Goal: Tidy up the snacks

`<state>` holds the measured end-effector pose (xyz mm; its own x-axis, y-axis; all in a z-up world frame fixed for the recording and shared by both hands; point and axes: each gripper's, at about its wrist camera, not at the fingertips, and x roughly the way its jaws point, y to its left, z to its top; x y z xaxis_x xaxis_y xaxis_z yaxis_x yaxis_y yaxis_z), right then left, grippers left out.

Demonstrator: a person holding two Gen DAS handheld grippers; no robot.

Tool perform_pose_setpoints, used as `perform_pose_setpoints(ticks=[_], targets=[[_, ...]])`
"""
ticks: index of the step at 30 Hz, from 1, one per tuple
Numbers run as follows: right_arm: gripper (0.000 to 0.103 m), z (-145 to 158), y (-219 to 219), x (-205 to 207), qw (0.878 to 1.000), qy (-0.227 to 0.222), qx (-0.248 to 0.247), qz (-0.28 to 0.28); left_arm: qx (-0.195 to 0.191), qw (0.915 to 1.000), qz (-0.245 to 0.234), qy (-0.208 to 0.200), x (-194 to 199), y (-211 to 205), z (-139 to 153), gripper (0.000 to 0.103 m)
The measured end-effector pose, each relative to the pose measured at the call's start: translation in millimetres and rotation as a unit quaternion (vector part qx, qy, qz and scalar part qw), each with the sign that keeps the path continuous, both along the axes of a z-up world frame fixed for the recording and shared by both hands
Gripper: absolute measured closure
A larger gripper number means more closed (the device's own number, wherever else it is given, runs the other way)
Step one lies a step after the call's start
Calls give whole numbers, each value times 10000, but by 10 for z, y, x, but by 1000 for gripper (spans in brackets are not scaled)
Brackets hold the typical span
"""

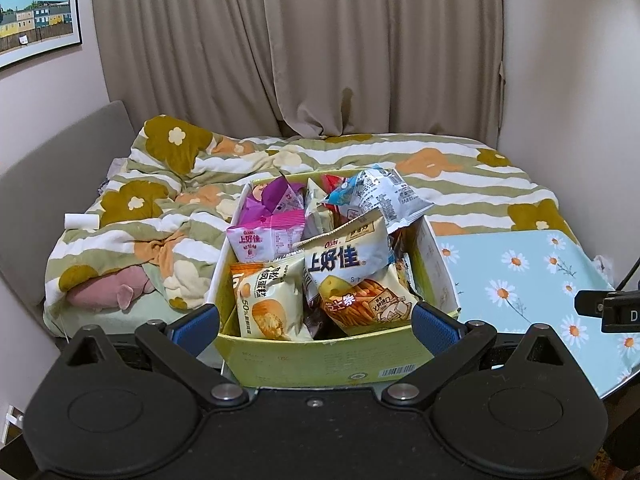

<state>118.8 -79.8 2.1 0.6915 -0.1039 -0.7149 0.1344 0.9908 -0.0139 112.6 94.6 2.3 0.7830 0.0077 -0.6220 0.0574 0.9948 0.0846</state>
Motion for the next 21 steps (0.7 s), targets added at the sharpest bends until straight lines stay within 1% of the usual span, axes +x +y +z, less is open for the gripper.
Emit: perform_pose_setpoints(ticks=[21], targets=[[0,15,22,36,10000,-10,-3,-23,14,9999,-113,10,70,16,-30,0]])
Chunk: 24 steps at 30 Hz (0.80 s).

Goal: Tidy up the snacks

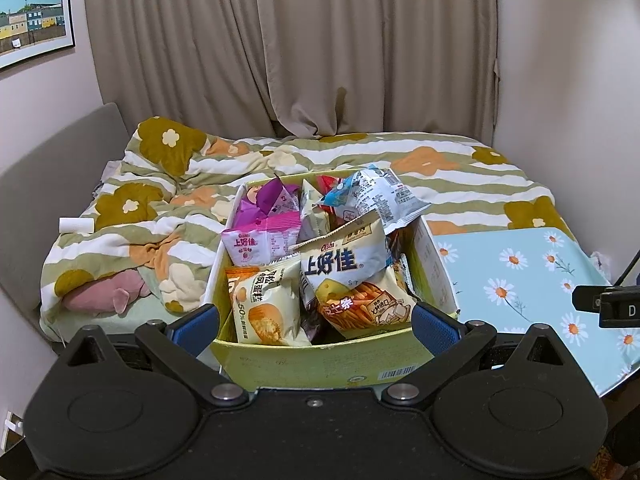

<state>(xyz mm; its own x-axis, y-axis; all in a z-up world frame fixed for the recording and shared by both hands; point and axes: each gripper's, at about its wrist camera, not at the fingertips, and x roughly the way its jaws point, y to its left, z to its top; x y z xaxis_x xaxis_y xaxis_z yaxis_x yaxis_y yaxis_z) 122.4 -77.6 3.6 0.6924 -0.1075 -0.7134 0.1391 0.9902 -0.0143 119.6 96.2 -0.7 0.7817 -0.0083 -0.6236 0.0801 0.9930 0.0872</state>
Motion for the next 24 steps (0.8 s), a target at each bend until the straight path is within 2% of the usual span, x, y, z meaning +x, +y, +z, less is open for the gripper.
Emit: perform_pose_setpoints(ticks=[24], targets=[[0,34,30,38,10000,-28,24,-16,24,10000,-22,-64,33,31,14,0]])
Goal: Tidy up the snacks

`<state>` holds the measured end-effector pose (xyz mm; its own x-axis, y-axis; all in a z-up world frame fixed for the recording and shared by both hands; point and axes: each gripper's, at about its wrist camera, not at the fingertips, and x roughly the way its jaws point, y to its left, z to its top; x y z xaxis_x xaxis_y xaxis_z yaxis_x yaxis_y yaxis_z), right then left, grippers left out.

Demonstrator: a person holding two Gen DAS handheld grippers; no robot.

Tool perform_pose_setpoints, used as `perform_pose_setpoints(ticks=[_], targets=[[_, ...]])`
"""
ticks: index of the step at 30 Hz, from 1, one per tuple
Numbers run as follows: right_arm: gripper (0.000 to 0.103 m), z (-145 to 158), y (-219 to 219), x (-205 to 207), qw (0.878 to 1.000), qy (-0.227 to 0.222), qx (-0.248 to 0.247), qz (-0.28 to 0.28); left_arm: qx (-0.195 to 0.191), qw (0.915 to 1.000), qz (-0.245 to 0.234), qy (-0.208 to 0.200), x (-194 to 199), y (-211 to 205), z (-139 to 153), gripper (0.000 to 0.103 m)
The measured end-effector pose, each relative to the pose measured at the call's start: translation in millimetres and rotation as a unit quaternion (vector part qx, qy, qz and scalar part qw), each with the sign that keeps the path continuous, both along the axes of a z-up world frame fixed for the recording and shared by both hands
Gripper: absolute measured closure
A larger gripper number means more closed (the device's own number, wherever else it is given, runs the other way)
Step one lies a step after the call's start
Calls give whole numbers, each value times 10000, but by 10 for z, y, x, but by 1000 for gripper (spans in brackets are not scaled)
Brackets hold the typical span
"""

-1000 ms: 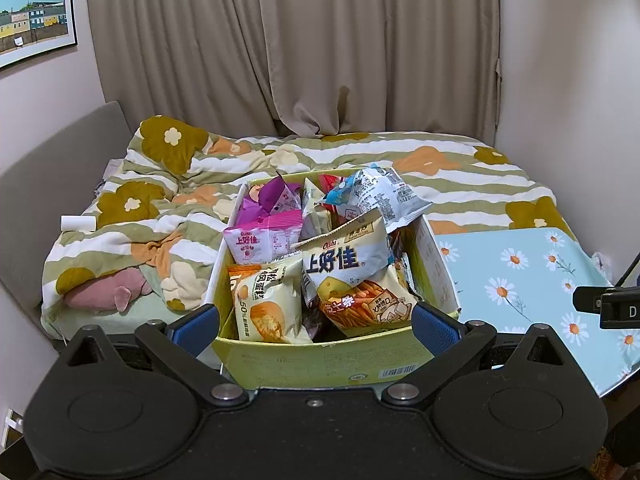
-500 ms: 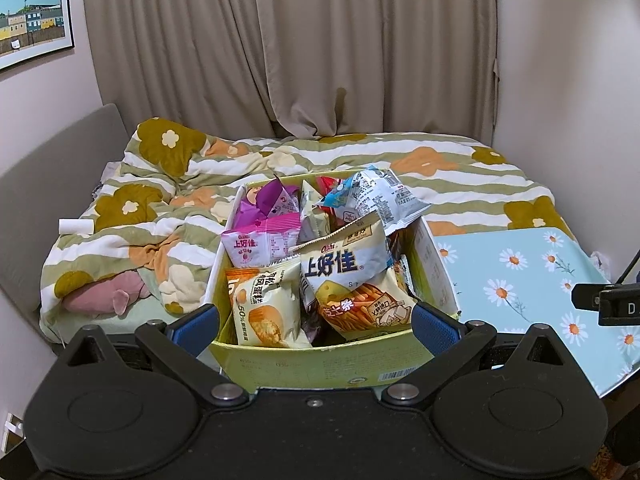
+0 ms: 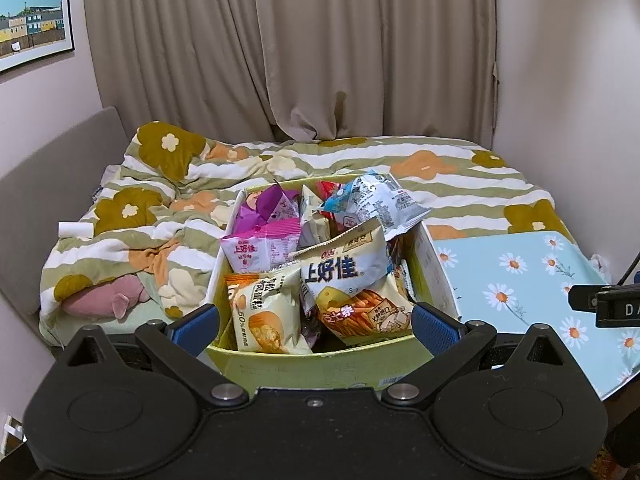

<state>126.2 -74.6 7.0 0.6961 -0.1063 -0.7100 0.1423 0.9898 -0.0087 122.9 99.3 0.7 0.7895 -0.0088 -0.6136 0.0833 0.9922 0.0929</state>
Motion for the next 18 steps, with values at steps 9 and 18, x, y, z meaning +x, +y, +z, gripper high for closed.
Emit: perform_pose_setpoints(ticks=[9,18], targets=[[0,17,35,49,10000,-10,31,49,-45,9999,-8,-114,-4,2,41,0],[0,1,28,76,10000,-5,41,52,-11,10000,41,-86,17,15,16,0]])
